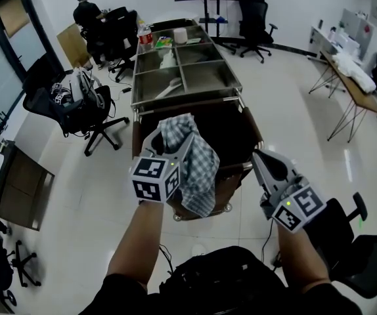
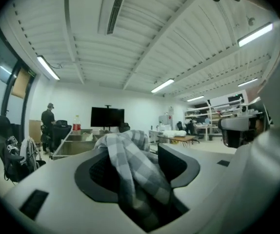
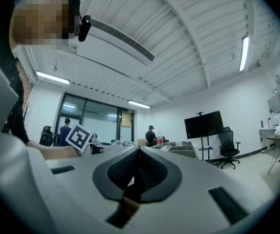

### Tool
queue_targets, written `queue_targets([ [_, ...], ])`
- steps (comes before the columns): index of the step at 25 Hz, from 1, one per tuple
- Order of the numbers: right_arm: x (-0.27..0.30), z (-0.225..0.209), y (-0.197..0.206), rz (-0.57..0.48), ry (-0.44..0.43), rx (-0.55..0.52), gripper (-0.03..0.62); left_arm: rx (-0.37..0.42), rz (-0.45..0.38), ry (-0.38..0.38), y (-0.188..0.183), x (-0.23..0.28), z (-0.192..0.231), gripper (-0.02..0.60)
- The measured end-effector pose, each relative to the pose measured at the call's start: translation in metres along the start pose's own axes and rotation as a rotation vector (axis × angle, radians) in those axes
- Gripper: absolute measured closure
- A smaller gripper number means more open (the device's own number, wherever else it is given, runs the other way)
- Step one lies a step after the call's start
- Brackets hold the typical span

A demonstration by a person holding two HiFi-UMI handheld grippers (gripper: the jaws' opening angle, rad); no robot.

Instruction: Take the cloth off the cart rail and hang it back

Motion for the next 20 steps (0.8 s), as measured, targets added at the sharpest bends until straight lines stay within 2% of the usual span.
queue_targets([
  [2, 0.005, -0.001, 0.0, 0.004, 0.002, -0.001, 0.579, 0.012, 0.087, 0.058, 0.011, 0.007, 0.002, 0.33],
  [4, 0.007, -0.002, 0.002, 0.01, 0.001, -0.001, 0.579, 0.016, 0.123, 0.084, 0.017, 0.004, 0.004, 0.33],
  [10, 0.017, 0.002, 0.014, 0.038, -0.028, 0.016, 0.579, -0.055, 0.191, 0.083, 0.037, -0.026, 0.026, 0.33],
  [15, 0.022, 0.014, 0.022, 0.046, -0.077, 0.028, 0.579, -0.083, 0.228, 0.056, 0.049, -0.056, 0.039, 0.33],
  [17, 0.024, 0.018, 0.023, 0.047, -0.092, 0.03, 0.579, -0.107, 0.203, 0.037, 0.045, -0.059, 0.044, 0.33],
  [20, 0.025, 0.023, 0.023, 0.043, -0.105, 0.031, 0.579, -0.123, 0.104, 0.004, 0.026, -0.055, 0.046, 0.33],
])
Point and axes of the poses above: the fingertips, and each gripper's own axes: x forward along the fingers, z to its left, y out of its underside, the point moved 3 cm from there along -x, backward along the fingers, and after that the axes turned 1 degree about y, right-handed, at the moved point
